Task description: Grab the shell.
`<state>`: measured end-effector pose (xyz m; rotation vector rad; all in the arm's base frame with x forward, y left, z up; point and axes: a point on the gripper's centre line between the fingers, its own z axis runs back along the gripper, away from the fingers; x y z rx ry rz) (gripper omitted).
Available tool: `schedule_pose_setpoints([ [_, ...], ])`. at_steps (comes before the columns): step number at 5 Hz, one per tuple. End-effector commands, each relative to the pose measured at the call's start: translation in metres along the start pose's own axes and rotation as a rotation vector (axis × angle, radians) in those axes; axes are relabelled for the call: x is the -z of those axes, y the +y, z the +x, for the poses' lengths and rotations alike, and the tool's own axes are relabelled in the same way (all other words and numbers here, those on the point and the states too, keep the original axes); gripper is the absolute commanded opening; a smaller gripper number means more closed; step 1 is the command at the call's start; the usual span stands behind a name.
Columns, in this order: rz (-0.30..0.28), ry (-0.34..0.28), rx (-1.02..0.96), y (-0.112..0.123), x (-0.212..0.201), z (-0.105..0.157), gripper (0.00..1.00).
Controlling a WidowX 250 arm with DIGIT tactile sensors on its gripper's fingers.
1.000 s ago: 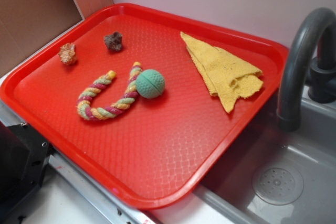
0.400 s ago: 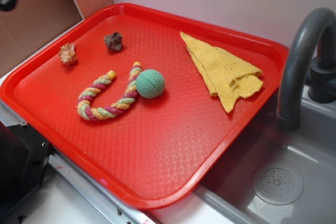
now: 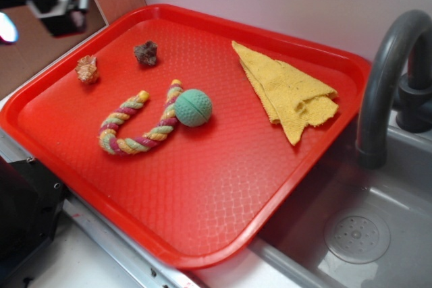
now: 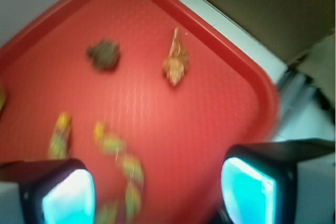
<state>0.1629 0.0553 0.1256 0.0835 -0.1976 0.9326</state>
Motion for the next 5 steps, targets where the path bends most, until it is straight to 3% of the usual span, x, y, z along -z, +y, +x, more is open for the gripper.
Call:
schedule_pose_setpoints([
  [1, -0.006, -0.101, -0.124, 0.008, 0.041, 0.064, 1.00],
  [2, 0.015, -0.095, -0.181, 0.017, 0.067, 0.085, 1.00],
  [4, 0.034, -0.048, -0.153, 0.013, 0.099, 0.085, 1.00],
  [5, -0.040, 0.034, -0.134, 0.011, 0.107, 0.077, 1.00],
])
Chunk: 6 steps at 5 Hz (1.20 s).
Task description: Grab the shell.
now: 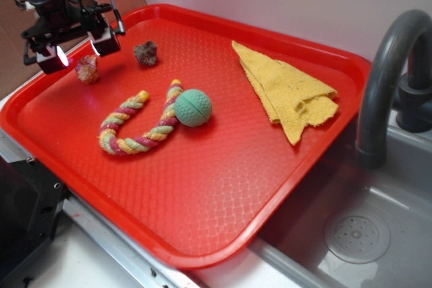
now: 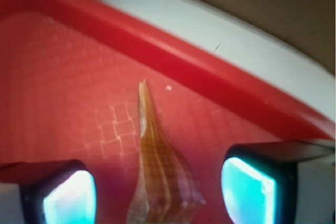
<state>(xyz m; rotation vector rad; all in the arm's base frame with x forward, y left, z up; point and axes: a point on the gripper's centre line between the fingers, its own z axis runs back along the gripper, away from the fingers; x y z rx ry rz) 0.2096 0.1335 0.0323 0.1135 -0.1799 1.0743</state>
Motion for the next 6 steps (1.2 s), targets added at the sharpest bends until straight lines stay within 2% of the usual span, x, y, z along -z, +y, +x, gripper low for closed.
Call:
schedule_pose_setpoints([
  [1, -0.075, 0.077, -0.023, -0.002, 0.003, 0.005, 1.00],
  [2, -0.040, 0.130, -0.085, 0.000, 0.008, 0.004, 0.00],
  [4, -0.017, 0.057, -0.063, -0.003, -0.009, -0.006, 0.00],
  [5, -0.028, 0.066, 0.047, -0.010, -0.048, -0.010, 0.00],
  [6, -0.121, 0.117, 0.196, -0.022, -0.086, -0.018, 0.00],
])
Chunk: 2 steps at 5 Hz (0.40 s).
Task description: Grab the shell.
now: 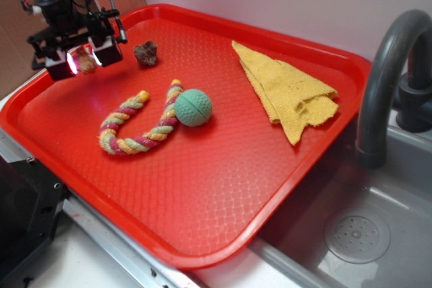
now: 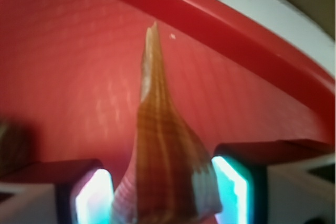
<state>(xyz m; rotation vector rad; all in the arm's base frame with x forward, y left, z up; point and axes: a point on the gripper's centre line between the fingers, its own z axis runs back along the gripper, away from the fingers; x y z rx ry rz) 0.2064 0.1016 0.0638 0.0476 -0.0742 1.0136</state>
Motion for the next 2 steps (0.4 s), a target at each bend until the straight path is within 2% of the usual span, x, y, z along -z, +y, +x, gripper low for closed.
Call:
schedule_pose_setpoints([
  [1, -0.222, 0.000, 0.319, -0.034, -0.088, -0.033, 0.00],
  [2, -0.271, -0.001, 0.431, -0.051, -0.117, -0.071, 0.00],
])
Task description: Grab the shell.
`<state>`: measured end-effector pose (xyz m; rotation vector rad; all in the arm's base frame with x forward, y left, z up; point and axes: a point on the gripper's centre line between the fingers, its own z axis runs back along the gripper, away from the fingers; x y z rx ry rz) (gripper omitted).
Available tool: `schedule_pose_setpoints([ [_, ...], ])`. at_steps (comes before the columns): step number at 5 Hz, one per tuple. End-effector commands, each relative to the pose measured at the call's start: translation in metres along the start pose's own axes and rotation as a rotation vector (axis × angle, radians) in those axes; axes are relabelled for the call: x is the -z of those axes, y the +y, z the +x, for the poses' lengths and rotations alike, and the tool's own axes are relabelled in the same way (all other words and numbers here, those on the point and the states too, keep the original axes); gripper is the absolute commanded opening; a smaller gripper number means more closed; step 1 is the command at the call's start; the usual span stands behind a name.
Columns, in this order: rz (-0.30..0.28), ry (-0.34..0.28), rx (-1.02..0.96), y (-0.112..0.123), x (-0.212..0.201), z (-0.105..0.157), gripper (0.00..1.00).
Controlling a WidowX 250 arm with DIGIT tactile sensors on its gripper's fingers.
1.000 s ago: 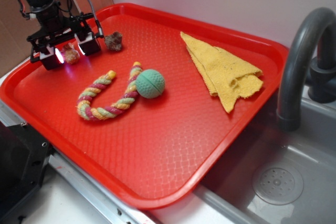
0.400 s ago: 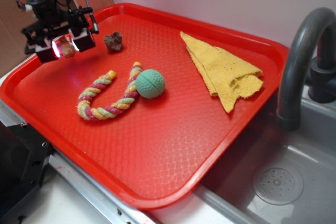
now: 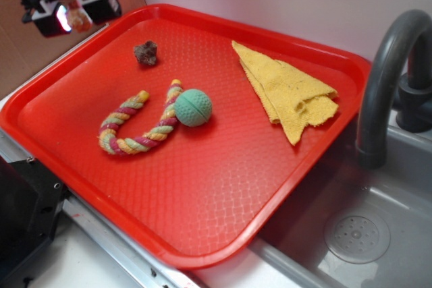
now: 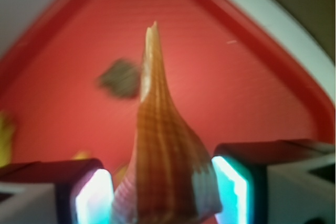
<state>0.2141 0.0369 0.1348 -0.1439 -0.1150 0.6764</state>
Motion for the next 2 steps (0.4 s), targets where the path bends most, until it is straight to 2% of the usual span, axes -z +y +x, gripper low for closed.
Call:
schedule_pose_setpoints([
  [1, -0.092, -0.069, 0.191, -0.0575, -0.0555, -0.0599, 0.00],
  [2, -0.101, 0.012, 0.100, -0.0535, -0.0464, -0.0688, 0.00],
])
